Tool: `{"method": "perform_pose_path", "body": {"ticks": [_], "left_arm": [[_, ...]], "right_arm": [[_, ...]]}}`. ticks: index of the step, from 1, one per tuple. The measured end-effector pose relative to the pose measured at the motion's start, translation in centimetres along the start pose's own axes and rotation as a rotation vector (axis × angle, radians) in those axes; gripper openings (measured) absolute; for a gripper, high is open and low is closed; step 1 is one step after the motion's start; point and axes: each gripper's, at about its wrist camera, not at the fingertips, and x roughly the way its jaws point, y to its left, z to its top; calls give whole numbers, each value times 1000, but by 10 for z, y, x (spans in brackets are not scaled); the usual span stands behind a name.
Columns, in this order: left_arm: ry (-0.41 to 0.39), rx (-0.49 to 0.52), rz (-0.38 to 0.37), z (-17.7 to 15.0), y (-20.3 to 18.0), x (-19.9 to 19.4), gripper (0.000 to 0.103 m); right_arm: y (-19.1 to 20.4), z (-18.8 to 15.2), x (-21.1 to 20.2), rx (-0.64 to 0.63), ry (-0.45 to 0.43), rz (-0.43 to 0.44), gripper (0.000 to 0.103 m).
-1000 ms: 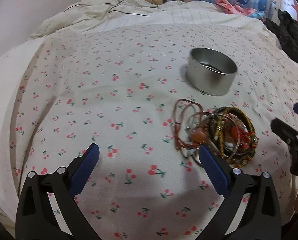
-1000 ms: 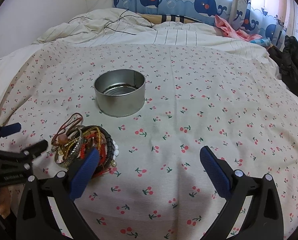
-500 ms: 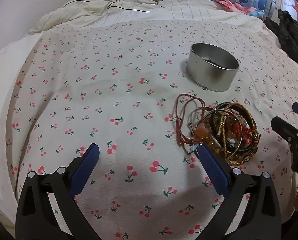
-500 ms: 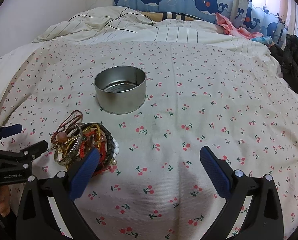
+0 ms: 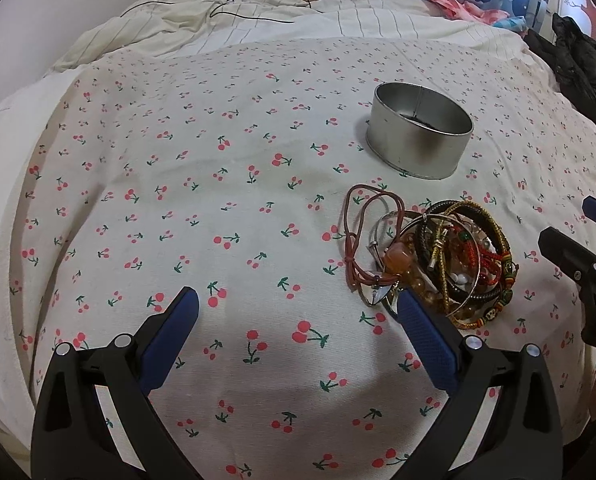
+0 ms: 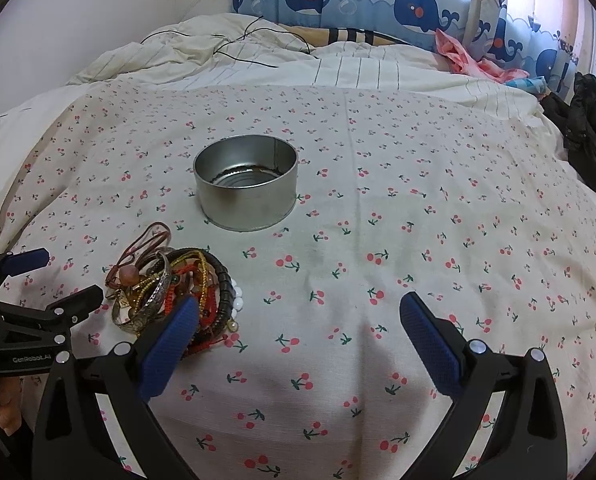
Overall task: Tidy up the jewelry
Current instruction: 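Move both tools over the bracelet pile beside the silver tin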
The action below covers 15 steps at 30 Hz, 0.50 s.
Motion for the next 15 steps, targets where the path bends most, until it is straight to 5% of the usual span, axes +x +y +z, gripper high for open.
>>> {"method": "perform_pose_path", "body": {"ticks": [15], "left_arm": [[6, -22, 20, 2, 18, 2, 96]], "right_arm": [[28, 2, -10, -85, -63, 84, 96]]}}
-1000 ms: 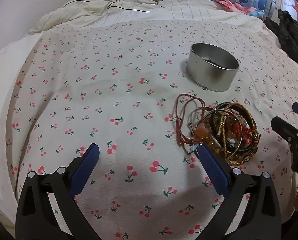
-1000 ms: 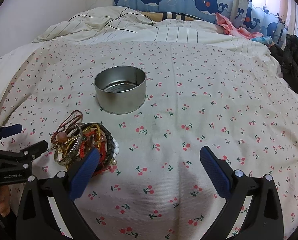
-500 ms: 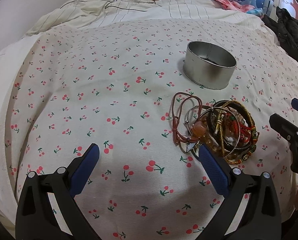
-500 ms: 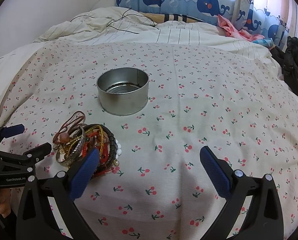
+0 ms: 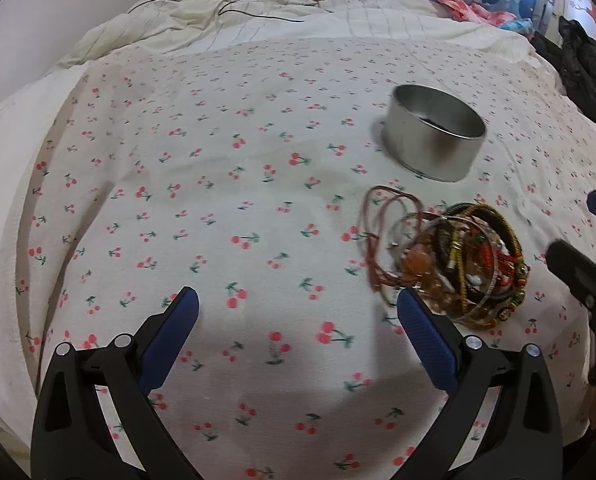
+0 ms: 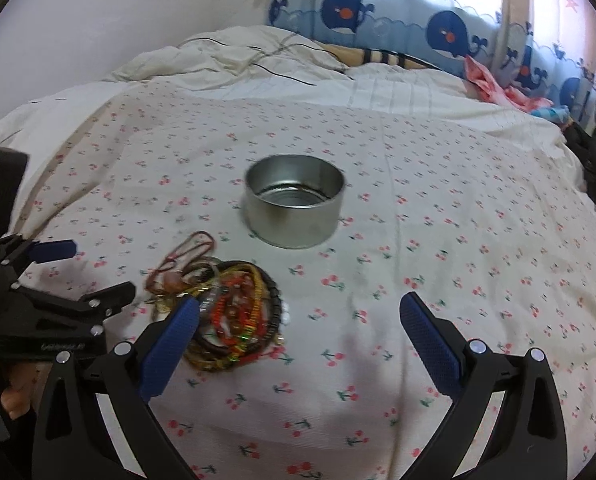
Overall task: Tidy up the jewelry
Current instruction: 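Move both tools over the bracelet pile beside the silver tin, then grasp the silver bangle with the right tool while the left tool grasps the brown cord bracelet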
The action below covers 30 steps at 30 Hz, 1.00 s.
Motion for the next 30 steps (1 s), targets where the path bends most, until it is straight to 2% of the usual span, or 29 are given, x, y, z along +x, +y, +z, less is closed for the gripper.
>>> {"method": "perform_pose_path", "body": {"ticks": [3, 4, 5, 9, 11, 21, 23, 24, 26, 29, 30], "left_arm": [[13, -46, 19, 3, 15, 2, 95], [13, -67, 18, 4, 22, 2, 95], [14, -80, 17, 4, 25, 3, 95], [21, -106, 6, 5, 33, 5, 95], [18, -97, 4, 5, 32, 5, 95], [11, -117, 3, 11, 36, 6, 95], [11, -126, 4, 12, 38, 7, 95], [11, -127, 4, 12, 39, 7, 95], [15, -129, -1, 13, 39, 8, 95], [18, -131, -7, 14, 39, 10, 95], [16, -129, -8, 15, 39, 10, 95]], "right_arm": [[9, 0, 3, -28, 4, 46, 94], [12, -1, 4, -36, 5, 53, 90], [15, -1, 5, -46, 7, 60, 82], [21, -1, 14, -52, 29, 85, 75], [23, 1, 20, -47, 41, 98, 68], [32, 9, 28, -63, 26, 129, 63], [33, 10, 32, -63, 39, 144, 50], [33, 10, 34, -64, 47, 152, 46], [34, 8, 42, -64, 80, 158, 27], [31, 7, 48, -38, 105, 201, 11], [31, 8, 47, -35, 105, 211, 11]]}}
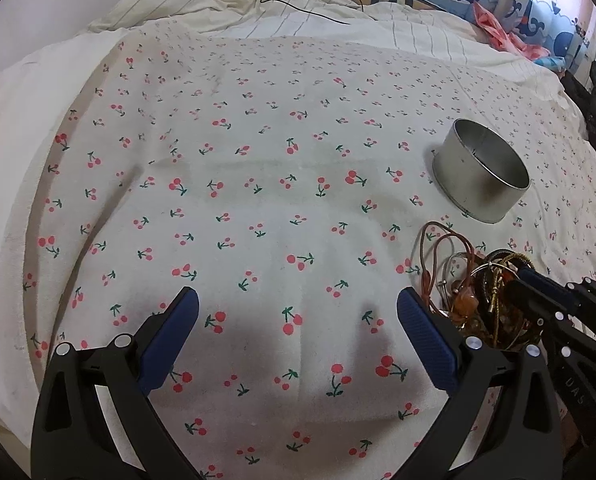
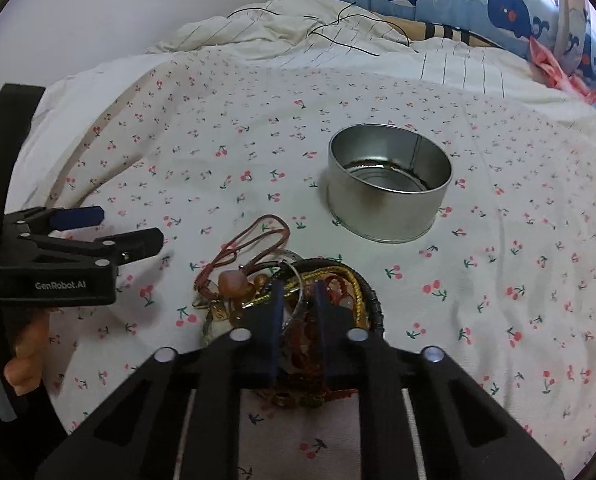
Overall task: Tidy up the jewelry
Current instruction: 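Grasp the silver bangle with the right tool while the left tool grasps the brown cord bracelet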
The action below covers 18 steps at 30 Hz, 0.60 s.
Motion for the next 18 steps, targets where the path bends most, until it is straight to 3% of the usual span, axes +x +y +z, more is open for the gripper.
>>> {"method": "perform_pose_path", "body": {"ticks": [7, 15, 18], "left_arm": [[1, 11, -63, 1, -4, 0, 95], [107, -20, -281, -2, -22, 23, 95], [85, -27, -325, -1, -30, 23, 95]], "right_arm": [[-6, 2, -21, 14, -49, 19, 7], [-34, -5, -41, 77, -76, 10, 6], [-46, -7, -45, 108, -76, 17, 6]]}}
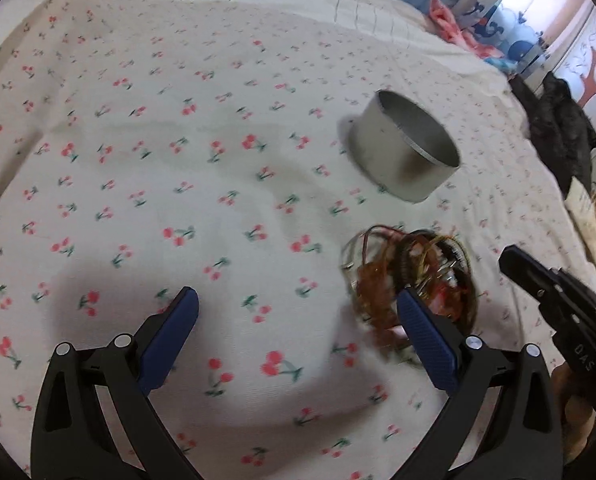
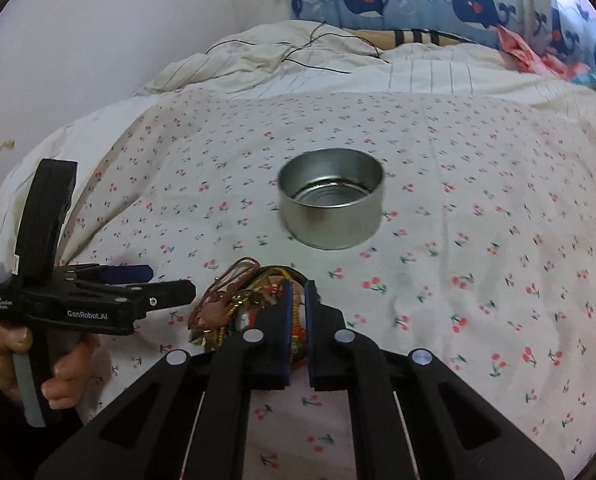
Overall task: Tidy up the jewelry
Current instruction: 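Grasp the silver bangle with the right tool while the left tool grasps the brown cord bracelet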
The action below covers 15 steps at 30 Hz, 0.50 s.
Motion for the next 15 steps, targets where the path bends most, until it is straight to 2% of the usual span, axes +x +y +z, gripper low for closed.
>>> {"method": "perform_pose_path", "body": {"ticks": [2, 6, 8, 9, 10, 11, 12, 13, 14, 15], "left_arm": [[2, 16, -33, -1, -8, 3, 95], [-21, 90, -42, -3, -27, 3, 95], [-4, 131, -38, -6, -34, 4, 95], [-2, 139, -38, -8, -36, 5, 95], [-7, 142, -46, -11, -37, 6, 95], [-14, 145, -44, -13, -39, 5, 83], [-12, 154, -54, -15, -40, 6, 65], [5, 162, -76, -16, -42, 7, 53], [9, 165, -88, -17, -40, 7, 30], [10, 170, -71, -17, -40, 7, 19]], "right_arm": [[-2, -1, -3, -5, 1, -6, 6], [-6, -2, -4, 0, 11, 14, 7], [-8, -3, -3, 11, 26, 65, 8], [-8, -4, -4, 18, 25, 88, 10], [-7, -5, -5, 17, 26, 111, 23], [-5, -5, -5, 12, 28, 120, 43], [-1, -6, -7, 0, 15, 122, 49], [4, -7, -8, -18, 9, 118, 51], [7, -7, -8, -33, 11, 116, 51], [11, -8, -8, -55, 9, 103, 51]]}}
